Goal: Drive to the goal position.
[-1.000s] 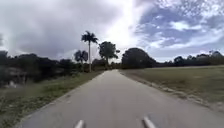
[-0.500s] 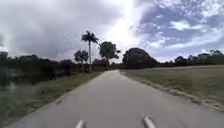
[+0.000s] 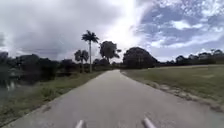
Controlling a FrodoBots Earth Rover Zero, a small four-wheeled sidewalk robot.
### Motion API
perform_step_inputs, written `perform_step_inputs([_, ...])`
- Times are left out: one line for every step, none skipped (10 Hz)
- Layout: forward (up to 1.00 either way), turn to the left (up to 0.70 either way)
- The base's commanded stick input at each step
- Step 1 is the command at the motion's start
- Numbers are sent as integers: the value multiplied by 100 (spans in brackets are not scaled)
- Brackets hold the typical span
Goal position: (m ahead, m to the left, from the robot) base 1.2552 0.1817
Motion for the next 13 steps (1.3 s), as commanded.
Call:
perform_step_inputs([70,0])
perform_step_inputs([70,0])
perform_step_inputs([70,0])
perform_step_inputs([70,0])
perform_step_inputs([70,0])
perform_step_inputs([70,0])
perform_step_inputs([70,0])
perform_step_inputs([70,0])
perform_step_inputs([70,0])
perform_step_inputs([70,0])
perform_step_inputs([70,0])
perform_step_inputs([70,0])
perform_step_inputs([70,0])
